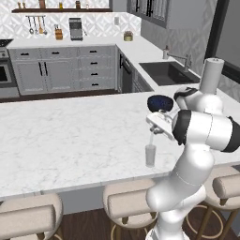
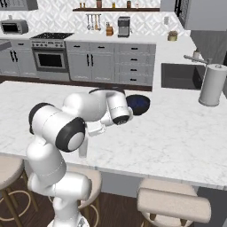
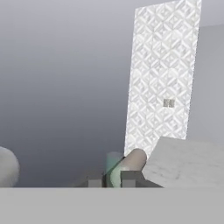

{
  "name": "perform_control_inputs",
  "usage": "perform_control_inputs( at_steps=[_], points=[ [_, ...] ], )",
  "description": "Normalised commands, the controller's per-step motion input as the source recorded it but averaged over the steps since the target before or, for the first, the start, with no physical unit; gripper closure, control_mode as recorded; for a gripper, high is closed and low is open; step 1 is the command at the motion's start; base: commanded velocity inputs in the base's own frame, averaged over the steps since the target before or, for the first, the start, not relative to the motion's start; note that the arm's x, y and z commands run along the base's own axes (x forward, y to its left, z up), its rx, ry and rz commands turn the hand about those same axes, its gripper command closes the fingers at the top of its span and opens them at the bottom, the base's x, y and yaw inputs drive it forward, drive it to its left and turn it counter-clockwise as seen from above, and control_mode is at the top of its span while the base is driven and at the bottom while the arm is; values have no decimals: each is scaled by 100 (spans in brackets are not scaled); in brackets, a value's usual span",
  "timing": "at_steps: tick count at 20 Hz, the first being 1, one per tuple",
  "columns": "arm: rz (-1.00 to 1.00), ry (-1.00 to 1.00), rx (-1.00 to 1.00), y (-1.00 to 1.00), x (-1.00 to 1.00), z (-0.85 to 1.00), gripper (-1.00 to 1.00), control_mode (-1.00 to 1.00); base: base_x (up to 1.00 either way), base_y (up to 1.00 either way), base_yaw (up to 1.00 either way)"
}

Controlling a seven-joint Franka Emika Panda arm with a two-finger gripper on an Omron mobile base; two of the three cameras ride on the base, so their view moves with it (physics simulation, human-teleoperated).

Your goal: Take a straw from the drawer in front and place it inside the glass cup on the dining counter.

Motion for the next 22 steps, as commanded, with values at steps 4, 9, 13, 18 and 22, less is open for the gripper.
perform_control_inputs(
  at_steps=[4, 9, 13, 18, 22],
  points=[
    [0, -9, 0, 0, -36, -6, 100, -100, 0, 0, 0],
    [0, -9, 0, 0, -47, -12, 100, -100, 0, 0, 0],
    [0, -4, -1, 0, -6, -31, 100, -100, 0, 0, 0],
    [0, -5, -2, 0, 9, -30, -100, -100, 0, 0, 0],
    [0, -6, -2, -1, 6, -15, -100, -100, 0, 0, 0]
  ],
)
